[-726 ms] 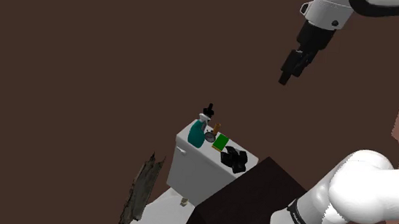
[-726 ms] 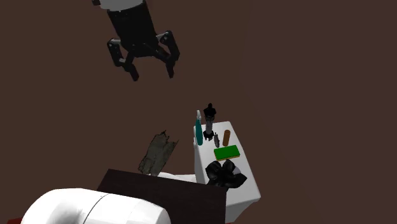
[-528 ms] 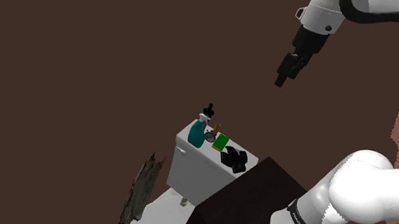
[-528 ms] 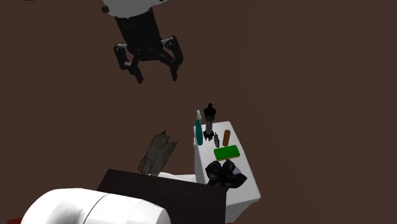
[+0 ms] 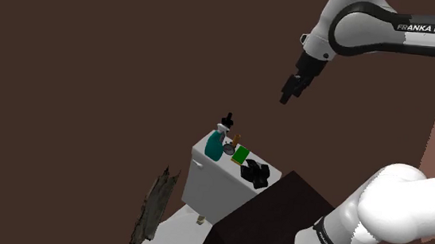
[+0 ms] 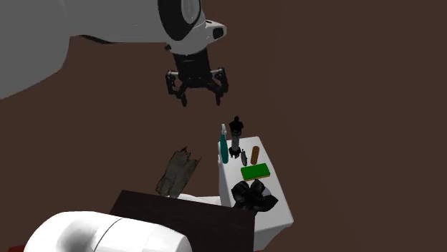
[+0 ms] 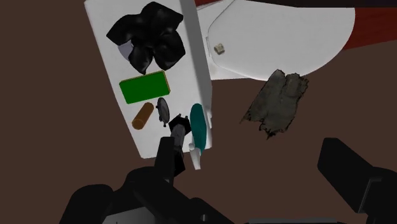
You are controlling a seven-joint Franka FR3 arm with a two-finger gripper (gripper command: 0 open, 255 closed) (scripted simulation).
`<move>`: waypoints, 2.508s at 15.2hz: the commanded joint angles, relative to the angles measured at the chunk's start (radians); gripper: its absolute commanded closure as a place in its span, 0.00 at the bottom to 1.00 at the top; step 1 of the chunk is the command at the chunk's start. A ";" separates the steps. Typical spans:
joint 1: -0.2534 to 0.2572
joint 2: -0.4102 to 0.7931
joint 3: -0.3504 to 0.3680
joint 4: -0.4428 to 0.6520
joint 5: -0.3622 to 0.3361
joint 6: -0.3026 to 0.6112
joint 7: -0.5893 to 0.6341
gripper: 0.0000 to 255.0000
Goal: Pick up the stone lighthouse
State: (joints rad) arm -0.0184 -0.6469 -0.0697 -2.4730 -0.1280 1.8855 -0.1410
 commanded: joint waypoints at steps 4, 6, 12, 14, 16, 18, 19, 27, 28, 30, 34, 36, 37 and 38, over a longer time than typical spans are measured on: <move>0.001 0.135 -0.067 -0.031 0.013 0.193 -0.062 0.00; 0.005 0.201 -0.094 -0.031 0.027 0.268 -0.092 0.00; 0.031 0.425 -0.171 0.008 0.115 0.472 -0.212 0.00; 0.042 0.507 -0.193 0.034 0.167 0.529 -0.266 0.00; 0.051 0.591 -0.208 0.067 0.232 0.579 -0.329 0.00; 0.053 0.676 -0.214 0.107 0.308 0.620 -0.399 0.00; 0.050 0.719 -0.213 0.130 0.348 0.636 -0.435 0.00; -0.043 1.051 -0.123 0.367 0.620 0.704 -0.679 0.00; -0.058 1.091 -0.109 0.402 0.642 0.707 -0.700 0.00; -0.087 1.170 -0.080 0.476 0.678 0.709 -0.735 0.00; -0.105 1.227 -0.058 0.507 0.704 0.734 -0.761 0.00; -0.111 1.250 -0.049 0.514 0.715 0.749 -0.773 0.00; -0.115 1.261 -0.045 0.517 0.720 0.757 -0.779 0.00; -0.118 1.273 -0.040 0.521 0.725 0.765 -0.785 0.00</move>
State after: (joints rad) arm -0.1335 0.6132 -0.1148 -1.9563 0.5916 2.6420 -0.9200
